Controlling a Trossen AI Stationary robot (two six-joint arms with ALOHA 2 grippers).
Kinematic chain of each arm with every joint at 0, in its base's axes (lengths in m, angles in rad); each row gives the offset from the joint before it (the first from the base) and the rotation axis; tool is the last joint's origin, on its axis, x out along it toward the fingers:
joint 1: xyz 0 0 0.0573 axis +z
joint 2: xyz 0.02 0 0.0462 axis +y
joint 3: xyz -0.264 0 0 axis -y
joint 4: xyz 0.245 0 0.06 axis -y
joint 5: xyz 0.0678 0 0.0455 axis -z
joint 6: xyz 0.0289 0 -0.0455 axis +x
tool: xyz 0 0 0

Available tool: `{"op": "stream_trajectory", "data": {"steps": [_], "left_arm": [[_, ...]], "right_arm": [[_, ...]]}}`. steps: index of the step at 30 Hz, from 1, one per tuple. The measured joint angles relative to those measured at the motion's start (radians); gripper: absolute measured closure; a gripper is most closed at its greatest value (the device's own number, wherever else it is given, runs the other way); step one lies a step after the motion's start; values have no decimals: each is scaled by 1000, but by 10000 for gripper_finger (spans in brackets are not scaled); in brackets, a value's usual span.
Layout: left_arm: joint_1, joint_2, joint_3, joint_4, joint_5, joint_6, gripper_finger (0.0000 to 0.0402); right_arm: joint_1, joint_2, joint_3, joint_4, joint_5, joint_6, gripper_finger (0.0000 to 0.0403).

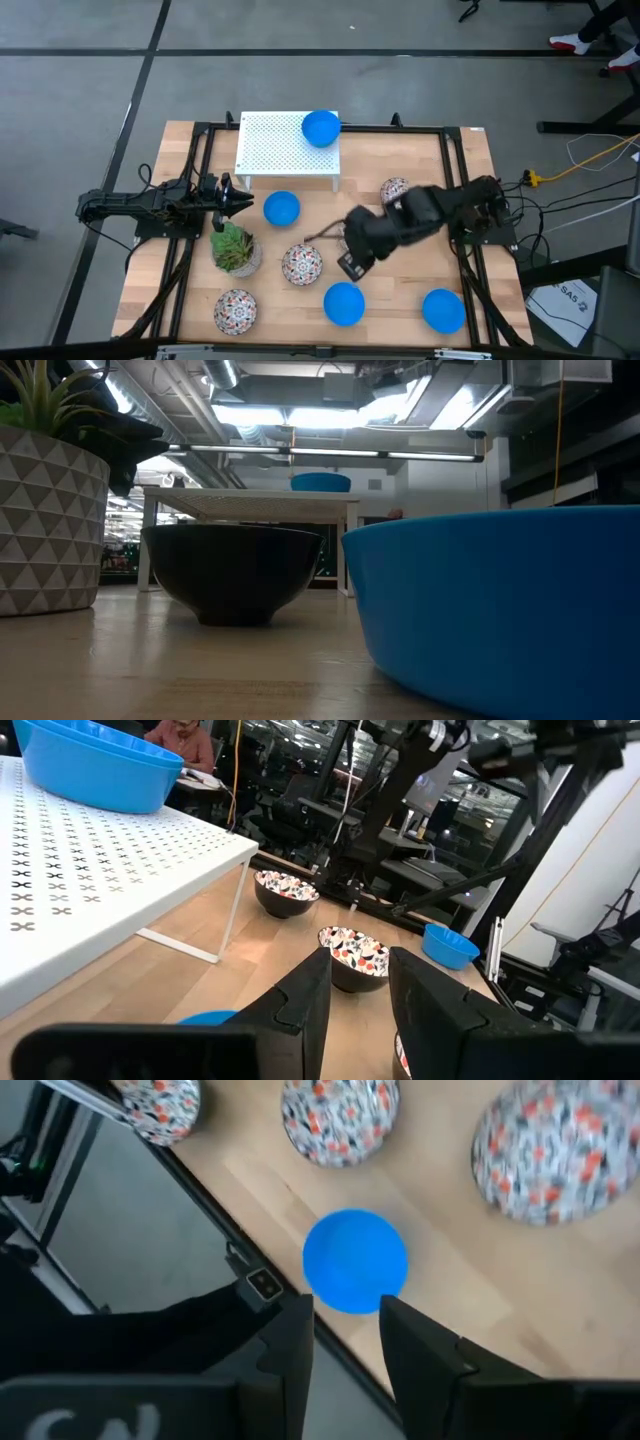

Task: Pick & Place Mini bowls
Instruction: Stack the blue bowl on the blue bowl on the shelf

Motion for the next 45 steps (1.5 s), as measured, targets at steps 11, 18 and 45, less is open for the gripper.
{"op": "stream_trajectory", "data": {"steps": [11, 18, 45], "left_arm": [[0, 0, 0, 0, 0, 0, 302], [0, 0, 0, 0, 0, 0, 302], [0, 0, 0, 0, 0, 0, 302]], "right_arm": [[136, 9, -120, -13, -60, 296, 285], [189, 9, -253, 2, -235, 425, 285], [384, 8, -654, 136, -308, 581, 285]]}}
